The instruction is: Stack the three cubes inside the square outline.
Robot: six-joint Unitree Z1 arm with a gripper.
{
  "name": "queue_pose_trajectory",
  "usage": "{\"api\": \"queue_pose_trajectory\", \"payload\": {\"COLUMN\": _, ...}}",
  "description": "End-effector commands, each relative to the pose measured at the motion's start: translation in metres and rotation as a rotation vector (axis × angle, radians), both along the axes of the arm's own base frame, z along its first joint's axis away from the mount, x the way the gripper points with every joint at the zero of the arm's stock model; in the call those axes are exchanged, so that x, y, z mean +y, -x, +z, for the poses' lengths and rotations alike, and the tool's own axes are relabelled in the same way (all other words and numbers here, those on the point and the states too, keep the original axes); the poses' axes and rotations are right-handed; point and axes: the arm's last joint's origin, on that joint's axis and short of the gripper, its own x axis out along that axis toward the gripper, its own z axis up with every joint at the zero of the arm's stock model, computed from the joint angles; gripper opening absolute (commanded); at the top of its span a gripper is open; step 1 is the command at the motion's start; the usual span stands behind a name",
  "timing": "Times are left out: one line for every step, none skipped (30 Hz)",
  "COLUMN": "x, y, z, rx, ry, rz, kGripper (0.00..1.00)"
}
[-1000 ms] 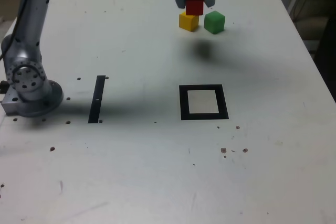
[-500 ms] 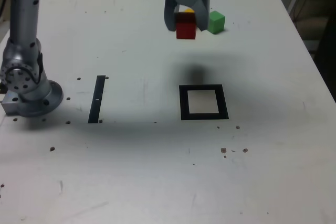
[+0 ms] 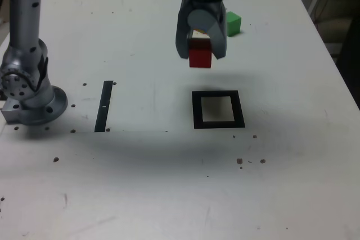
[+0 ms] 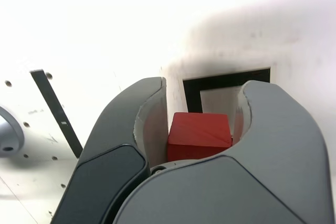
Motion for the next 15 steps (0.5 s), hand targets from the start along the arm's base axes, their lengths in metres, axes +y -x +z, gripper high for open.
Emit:
{"api": "queue_pose_trajectory", "payload": {"x": -0.004, "y": -0.001, "z": -0.005, "rx": 0.003, "ry": 0.009, "rz": -0.002, "kGripper": 0.35}}
{"api": "queue_pose_trajectory", "payload": {"x": -0.007, "y": -0.002, "z": -0.007, "rx": 0.005, "ry": 0.013, "rz": -0.003, "kGripper": 0.35}}
{"api": "queue_pose_trajectory", "payload": {"x": -0.01, "y": -0.002, "z": -0.009, "rx": 0.006, "ry": 0.017, "rz": -0.005, "kGripper": 0.35}}
{"api": "queue_pose_trajectory", "payload": {"x": -0.012, "y": -0.003, "z": -0.012, "rx": 0.007, "ry": 0.02, "rz": -0.007, "kGripper": 0.35}}
{"api": "queue_pose_trajectory", "payload": {"x": -0.015, "y": -0.005, "z": -0.014, "rx": 0.009, "ry": 0.022, "rz": -0.009, "kGripper": 0.35}}
{"api": "queue_pose_trajectory", "payload": {"x": -0.017, "y": -0.006, "z": -0.016, "rx": 0.011, "ry": 0.023, "rz": -0.011, "kGripper": 0.35}}
{"api": "queue_pose_trajectory", "payload": {"x": -0.019, "y": -0.007, "z": -0.019, "rx": 0.013, "ry": 0.025, "rz": -0.013, "kGripper": 0.35}}
{"api": "queue_pose_trajectory", "payload": {"x": -0.021, "y": -0.008, "z": -0.021, "rx": 0.017, "ry": 0.028, "rz": -0.015, "kGripper": 0.35}}
{"api": "queue_pose_trajectory", "payload": {"x": -0.023, "y": -0.01, "z": -0.024, "rx": 0.021, "ry": 0.029, "rz": -0.016, "kGripper": 0.35}}
{"api": "queue_pose_trajectory", "payload": {"x": -0.025, "y": -0.011, "z": -0.027, "rx": 0.025, "ry": 0.031, "rz": -0.018, "kGripper": 0.35}}
{"api": "queue_pose_trajectory", "payload": {"x": -0.026, "y": -0.013, "z": -0.029, "rx": 0.029, "ry": 0.032, "rz": -0.019, "kGripper": 0.35}}
{"api": "queue_pose_trajectory", "payload": {"x": -0.027, "y": -0.014, "z": -0.032, "rx": 0.034, "ry": 0.034, "rz": -0.019, "kGripper": 0.35}}
{"api": "queue_pose_trajectory", "payload": {"x": -0.028, "y": -0.015, "z": -0.035, "rx": 0.038, "ry": 0.035, "rz": -0.02, "kGripper": 0.35}}
{"api": "queue_pose_trajectory", "payload": {"x": -0.029, "y": -0.016, "z": -0.037, "rx": 0.042, "ry": 0.036, "rz": -0.02, "kGripper": 0.35}}
{"api": "queue_pose_trajectory", "payload": {"x": -0.029, "y": -0.017, "z": -0.04, "rx": 0.045, "ry": 0.037, "rz": -0.02, "kGripper": 0.35}}
